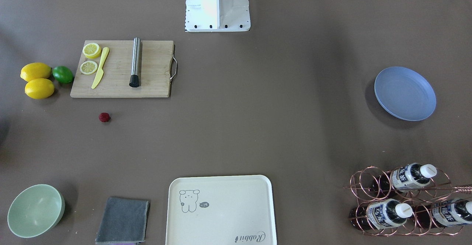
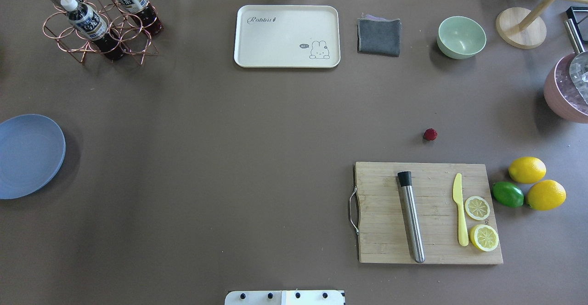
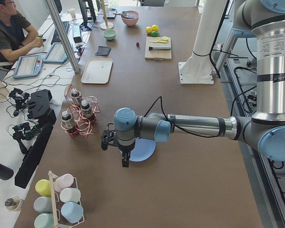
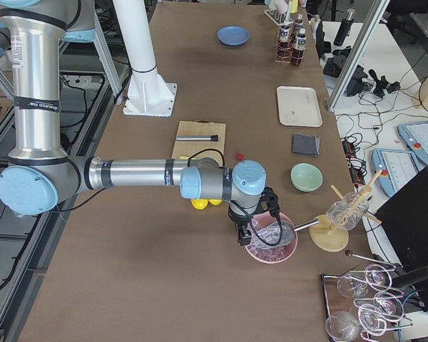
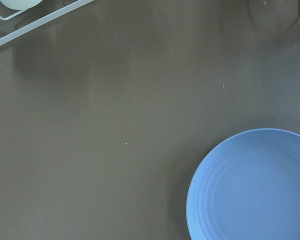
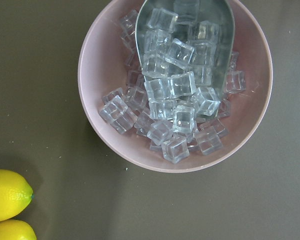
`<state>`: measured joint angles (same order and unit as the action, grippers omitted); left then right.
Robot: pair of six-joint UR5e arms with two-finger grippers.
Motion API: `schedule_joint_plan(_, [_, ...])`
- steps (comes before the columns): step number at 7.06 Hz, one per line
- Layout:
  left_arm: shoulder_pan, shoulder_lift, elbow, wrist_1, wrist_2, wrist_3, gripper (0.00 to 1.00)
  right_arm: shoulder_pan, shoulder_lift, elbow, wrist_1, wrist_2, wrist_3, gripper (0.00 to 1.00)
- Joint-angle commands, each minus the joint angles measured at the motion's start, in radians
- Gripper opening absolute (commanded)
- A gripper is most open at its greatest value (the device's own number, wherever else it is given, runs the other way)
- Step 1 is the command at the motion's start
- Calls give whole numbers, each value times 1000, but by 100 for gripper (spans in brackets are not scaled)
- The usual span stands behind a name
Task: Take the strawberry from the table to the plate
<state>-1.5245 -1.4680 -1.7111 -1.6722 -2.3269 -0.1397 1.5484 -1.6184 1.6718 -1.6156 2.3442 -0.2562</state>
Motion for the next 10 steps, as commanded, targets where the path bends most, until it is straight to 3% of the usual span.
schedule_joint_plan(1, [0, 0, -8, -4, 0, 0, 98, -4, 2, -1, 0, 0, 0, 100])
schedule_joint_plan(5, [-11, 27, -2, -8, -8, -8, 98, -4, 2, 0, 0, 3, -1, 100])
schedule_joint_plan(7, [-11, 26, -45, -12, -11, -166, 98, -4, 0, 0, 0, 4, -1, 100])
schedule_joint_plan(10, [-9, 66, -67, -50, -9, -65, 98, -4, -2, -1, 0, 4, -1, 100])
